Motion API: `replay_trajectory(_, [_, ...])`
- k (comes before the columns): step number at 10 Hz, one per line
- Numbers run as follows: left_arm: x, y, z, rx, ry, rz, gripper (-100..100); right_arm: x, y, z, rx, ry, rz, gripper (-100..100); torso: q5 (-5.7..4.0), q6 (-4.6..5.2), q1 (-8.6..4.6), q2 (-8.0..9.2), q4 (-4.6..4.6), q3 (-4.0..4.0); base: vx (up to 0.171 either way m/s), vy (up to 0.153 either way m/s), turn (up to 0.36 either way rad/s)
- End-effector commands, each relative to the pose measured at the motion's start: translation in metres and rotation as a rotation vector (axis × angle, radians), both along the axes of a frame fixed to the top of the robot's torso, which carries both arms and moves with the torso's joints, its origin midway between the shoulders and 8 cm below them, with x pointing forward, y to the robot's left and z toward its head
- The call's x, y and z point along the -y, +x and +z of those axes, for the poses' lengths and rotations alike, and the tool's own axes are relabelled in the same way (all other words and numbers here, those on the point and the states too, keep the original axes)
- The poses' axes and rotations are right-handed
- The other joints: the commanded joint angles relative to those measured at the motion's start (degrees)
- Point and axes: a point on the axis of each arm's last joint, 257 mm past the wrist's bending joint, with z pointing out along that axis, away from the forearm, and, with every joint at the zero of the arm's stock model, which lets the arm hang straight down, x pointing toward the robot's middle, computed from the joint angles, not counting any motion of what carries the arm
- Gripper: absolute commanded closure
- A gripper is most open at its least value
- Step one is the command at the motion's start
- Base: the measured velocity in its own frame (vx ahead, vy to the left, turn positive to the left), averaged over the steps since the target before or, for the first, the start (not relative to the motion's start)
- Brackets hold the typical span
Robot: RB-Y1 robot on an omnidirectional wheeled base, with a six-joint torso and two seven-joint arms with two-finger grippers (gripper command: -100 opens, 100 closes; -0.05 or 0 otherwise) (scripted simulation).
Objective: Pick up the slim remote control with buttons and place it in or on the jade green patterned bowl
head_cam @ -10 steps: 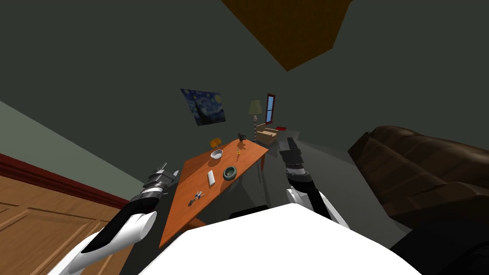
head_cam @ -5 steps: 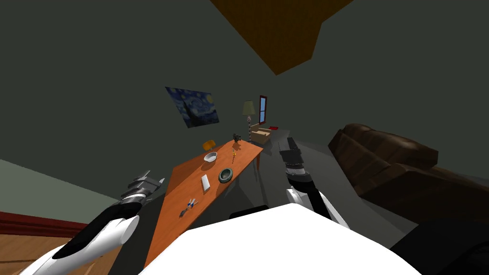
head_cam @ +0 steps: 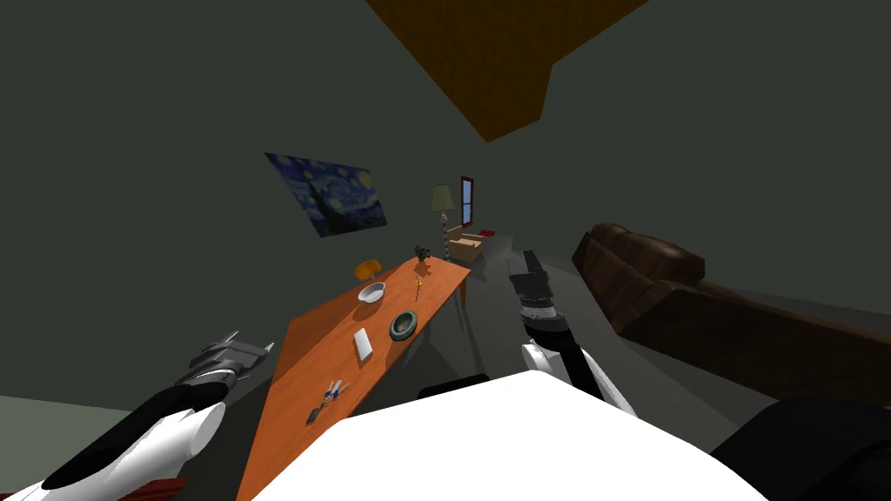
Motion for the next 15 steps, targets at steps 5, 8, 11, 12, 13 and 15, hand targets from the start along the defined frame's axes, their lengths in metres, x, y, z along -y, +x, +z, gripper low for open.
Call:
replay_trajectory(5, [-0.065,-0.052,-0.033,-0.042,-0.160,0.195,-100,0.000,0.000,0.000,0.000,0.000,0.000,0,0.00,-0.01,-0.01,-0.02,-0.01,-0.01,0.014,0.010,-0.163])
replay_trajectory(8, [-0.103,-0.095,-0.052,-0.025,-0.299,0.349,-100,0.000,0.000,0.000,0.000,0.000,0.000,0,0.00,-0.01,-0.03,-0.02,-0.01,-0.01,0.020,0.007,-0.264])
replay_trajectory(11, [-0.118,-0.124,-0.073,-0.030,-0.389,0.444,-100,0.000,0.000,0.000,0.000,0.000,0.000,0,0.00,-0.05,-0.04,-0.01,0.00,-0.01,0.020,0.008,-0.114])
replay_trajectory(12, [-0.121,-0.134,-0.083,-0.043,-0.403,0.466,-100,0.000,0.000,0.000,0.000,0.000,0.000,0,-0.01,0.08,-0.04,-0.06,-0.01,-0.04,0.025,0.013,-0.171])
replay_trajectory(13, [-0.131,-0.153,-0.093,-0.016,-0.472,0.534,-100,0.000,0.000,0.000,0.000,0.000,0.000,0,-0.01,-0.03,-0.03,-0.06,-0.01,-0.03,0.032,0.013,-0.218])
replay_trajectory(15, [-0.131,-0.162,-0.103,-0.036,-0.491,0.557,-100,0.000,0.000,0.000,0.000,0.000,0.000,0,0.00,-0.01,-0.02,-0.09,-0.02,-0.05,0.024,0.011,-0.081])
